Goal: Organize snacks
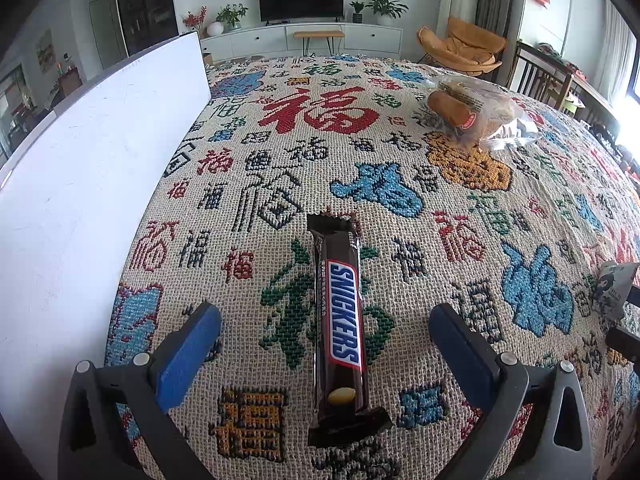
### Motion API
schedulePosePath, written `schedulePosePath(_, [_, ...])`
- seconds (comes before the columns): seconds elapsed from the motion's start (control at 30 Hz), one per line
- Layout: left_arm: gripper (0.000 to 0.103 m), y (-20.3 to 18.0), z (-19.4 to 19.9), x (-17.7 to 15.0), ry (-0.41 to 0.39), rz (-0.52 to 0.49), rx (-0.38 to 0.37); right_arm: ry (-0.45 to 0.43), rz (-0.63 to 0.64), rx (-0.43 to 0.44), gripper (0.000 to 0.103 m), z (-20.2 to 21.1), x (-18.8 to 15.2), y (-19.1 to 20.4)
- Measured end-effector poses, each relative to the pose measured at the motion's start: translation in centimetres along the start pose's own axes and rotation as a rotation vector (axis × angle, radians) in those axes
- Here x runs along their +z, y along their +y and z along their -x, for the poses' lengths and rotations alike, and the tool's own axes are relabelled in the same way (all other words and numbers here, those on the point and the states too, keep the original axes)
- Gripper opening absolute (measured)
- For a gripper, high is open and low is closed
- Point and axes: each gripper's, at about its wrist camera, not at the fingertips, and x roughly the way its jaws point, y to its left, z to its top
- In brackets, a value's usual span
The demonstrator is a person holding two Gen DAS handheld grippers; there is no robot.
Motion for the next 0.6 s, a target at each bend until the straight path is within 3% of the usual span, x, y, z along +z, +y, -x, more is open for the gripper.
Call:
schedulePosePath(0.2, [0.103, -0.01, 0.00, -0.01, 0.000, 0.000, 0.000, 0.012, 0.019, -0.078, 0.080, -0.59, -0.06, 0.69])
schedulePosePath(0.6, [0.103, 0.00, -0.02, -0.02, 0.000, 0.000, 0.000, 0.017, -0.010, -0.089, 0.086, -0.87, -0.02, 0.16])
